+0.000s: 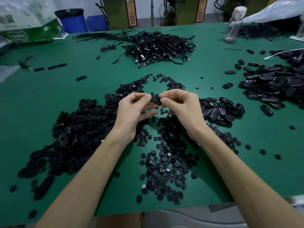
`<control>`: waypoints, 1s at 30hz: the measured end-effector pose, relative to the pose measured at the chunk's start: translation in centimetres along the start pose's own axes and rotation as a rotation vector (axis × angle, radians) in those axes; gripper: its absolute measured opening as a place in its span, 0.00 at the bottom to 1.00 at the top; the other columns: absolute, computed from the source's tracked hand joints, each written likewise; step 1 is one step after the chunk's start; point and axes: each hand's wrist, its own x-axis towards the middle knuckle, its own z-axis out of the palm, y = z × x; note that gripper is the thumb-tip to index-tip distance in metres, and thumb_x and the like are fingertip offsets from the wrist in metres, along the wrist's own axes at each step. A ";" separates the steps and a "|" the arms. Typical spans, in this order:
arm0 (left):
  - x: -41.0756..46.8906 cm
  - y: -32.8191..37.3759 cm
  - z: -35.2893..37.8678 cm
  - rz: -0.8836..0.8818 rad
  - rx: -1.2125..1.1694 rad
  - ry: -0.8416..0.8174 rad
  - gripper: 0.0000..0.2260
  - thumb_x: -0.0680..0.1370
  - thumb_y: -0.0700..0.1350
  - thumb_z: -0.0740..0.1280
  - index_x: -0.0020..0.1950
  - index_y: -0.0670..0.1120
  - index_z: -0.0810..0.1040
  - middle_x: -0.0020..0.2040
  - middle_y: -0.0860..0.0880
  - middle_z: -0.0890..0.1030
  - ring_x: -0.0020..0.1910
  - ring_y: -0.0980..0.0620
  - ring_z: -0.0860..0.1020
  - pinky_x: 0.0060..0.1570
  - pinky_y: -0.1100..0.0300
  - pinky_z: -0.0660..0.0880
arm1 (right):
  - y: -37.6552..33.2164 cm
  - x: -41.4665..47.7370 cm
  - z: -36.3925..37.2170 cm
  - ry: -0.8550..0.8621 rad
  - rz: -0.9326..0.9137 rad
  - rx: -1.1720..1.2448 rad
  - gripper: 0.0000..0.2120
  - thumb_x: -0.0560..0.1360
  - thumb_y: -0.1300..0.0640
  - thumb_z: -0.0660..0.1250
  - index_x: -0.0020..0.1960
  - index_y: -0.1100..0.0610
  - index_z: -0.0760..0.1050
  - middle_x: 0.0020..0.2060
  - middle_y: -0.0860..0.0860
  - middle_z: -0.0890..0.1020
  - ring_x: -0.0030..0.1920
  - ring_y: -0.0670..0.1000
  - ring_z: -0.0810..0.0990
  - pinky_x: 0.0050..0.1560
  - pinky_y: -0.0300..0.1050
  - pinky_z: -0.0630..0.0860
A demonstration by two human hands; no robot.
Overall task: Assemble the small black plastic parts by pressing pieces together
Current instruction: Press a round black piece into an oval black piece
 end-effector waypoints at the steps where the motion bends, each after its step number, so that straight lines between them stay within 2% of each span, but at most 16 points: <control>1: -0.1 0.0 0.1 0.007 -0.003 -0.005 0.05 0.81 0.39 0.70 0.55 0.37 0.81 0.53 0.38 0.86 0.50 0.42 0.87 0.46 0.53 0.84 | 0.0 0.0 0.0 0.009 -0.004 0.000 0.04 0.77 0.62 0.74 0.50 0.56 0.85 0.41 0.50 0.87 0.41 0.46 0.84 0.42 0.37 0.77; 7: -0.4 0.0 0.5 0.041 0.004 -0.054 0.08 0.80 0.37 0.72 0.55 0.34 0.80 0.52 0.38 0.86 0.51 0.43 0.87 0.47 0.54 0.84 | 0.1 0.0 -0.1 0.064 -0.021 -0.065 0.03 0.77 0.60 0.74 0.50 0.53 0.85 0.40 0.49 0.86 0.43 0.51 0.85 0.46 0.45 0.80; 12: -0.4 -0.2 0.6 0.072 0.040 -0.080 0.08 0.80 0.37 0.72 0.55 0.33 0.80 0.54 0.36 0.85 0.52 0.43 0.87 0.47 0.53 0.84 | -0.1 0.0 0.1 0.091 -0.049 -0.108 0.04 0.77 0.62 0.74 0.49 0.55 0.82 0.41 0.50 0.86 0.44 0.51 0.85 0.51 0.51 0.83; 19: -0.3 -0.7 0.6 0.150 0.161 -0.092 0.08 0.80 0.37 0.72 0.54 0.33 0.79 0.47 0.43 0.86 0.50 0.43 0.87 0.53 0.50 0.84 | -0.2 -0.1 0.0 0.117 -0.074 -0.171 0.04 0.76 0.61 0.75 0.49 0.56 0.82 0.41 0.49 0.85 0.43 0.47 0.84 0.47 0.41 0.80; 23: -0.2 -0.9 0.7 0.175 0.181 -0.066 0.08 0.80 0.36 0.72 0.56 0.33 0.78 0.48 0.40 0.85 0.47 0.44 0.87 0.53 0.51 0.84 | -0.2 -0.1 0.1 0.139 -0.083 -0.214 0.03 0.76 0.59 0.76 0.48 0.56 0.83 0.39 0.46 0.85 0.39 0.41 0.81 0.43 0.33 0.76; 25: -0.2 -0.9 0.8 0.185 0.192 -0.060 0.08 0.79 0.36 0.72 0.55 0.33 0.79 0.48 0.40 0.85 0.46 0.44 0.87 0.53 0.51 0.84 | -0.3 -0.1 0.1 0.158 -0.079 -0.226 0.03 0.76 0.59 0.76 0.47 0.55 0.83 0.39 0.46 0.85 0.37 0.40 0.80 0.41 0.31 0.75; 28: -0.3 -1.0 0.8 0.168 0.199 -0.066 0.07 0.79 0.37 0.73 0.54 0.36 0.79 0.43 0.48 0.87 0.44 0.45 0.88 0.52 0.54 0.84 | -0.3 -0.1 0.1 0.185 -0.067 -0.233 0.02 0.76 0.59 0.75 0.47 0.55 0.83 0.38 0.46 0.84 0.36 0.39 0.79 0.40 0.31 0.74; 30: -0.4 -1.0 0.9 0.151 0.183 -0.068 0.07 0.79 0.37 0.73 0.54 0.36 0.79 0.42 0.49 0.87 0.45 0.44 0.88 0.54 0.53 0.84 | -0.4 -0.1 0.1 0.181 -0.067 -0.220 0.02 0.76 0.59 0.75 0.47 0.55 0.83 0.38 0.45 0.84 0.36 0.39 0.80 0.40 0.32 0.75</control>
